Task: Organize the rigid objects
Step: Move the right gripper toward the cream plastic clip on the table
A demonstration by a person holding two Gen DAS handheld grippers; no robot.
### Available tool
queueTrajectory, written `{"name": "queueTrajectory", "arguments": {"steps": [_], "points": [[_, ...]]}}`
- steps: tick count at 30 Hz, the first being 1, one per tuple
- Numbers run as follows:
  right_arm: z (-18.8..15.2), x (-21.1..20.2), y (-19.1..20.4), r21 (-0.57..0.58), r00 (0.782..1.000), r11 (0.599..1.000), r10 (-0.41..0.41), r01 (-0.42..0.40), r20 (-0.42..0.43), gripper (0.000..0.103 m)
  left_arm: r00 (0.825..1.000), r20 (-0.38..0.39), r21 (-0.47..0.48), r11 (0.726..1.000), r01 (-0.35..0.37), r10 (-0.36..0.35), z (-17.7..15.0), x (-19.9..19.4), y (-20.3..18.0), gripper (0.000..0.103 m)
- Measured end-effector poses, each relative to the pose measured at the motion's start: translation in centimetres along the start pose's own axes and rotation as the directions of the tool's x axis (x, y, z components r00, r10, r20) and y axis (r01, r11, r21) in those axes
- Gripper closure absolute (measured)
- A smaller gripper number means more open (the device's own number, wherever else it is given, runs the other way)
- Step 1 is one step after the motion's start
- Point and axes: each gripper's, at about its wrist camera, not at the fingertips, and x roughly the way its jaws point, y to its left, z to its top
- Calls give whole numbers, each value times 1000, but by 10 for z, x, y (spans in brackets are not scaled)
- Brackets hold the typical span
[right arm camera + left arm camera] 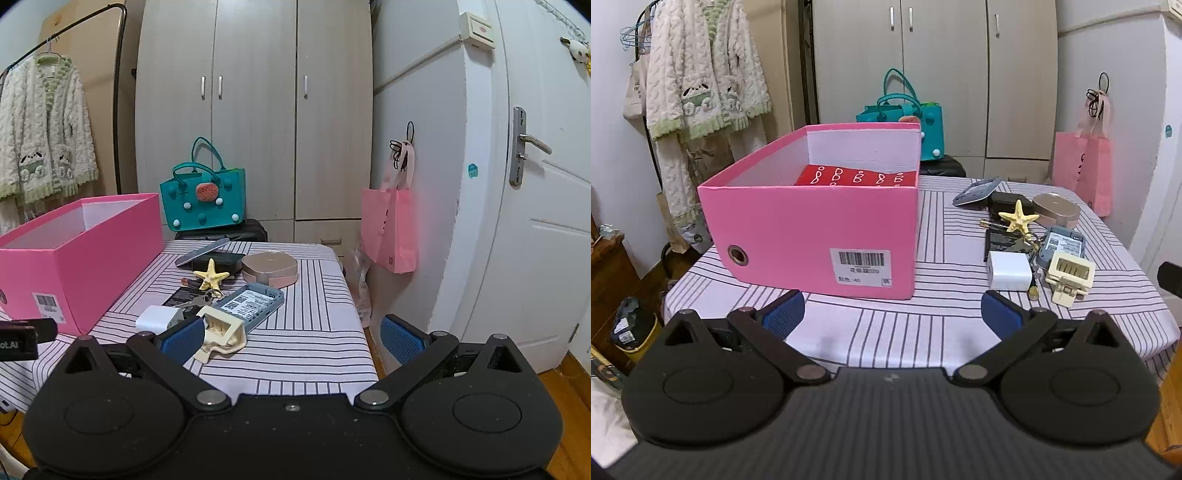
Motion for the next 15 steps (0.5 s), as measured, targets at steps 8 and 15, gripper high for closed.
{"name": "queueTrajectory", "arguments": {"steps": [8, 15], "points": [[-4, -1, 0, -6, 999, 1000, 31, -31, 25, 1, 1000, 17, 1, 1000, 12, -12, -8, 2, -1, 0], [-6, -3, 2, -13, 998, 999, 52, -52, 38, 0, 1000, 15, 2, 1000, 5, -5, -9, 2, 2, 0]]}}
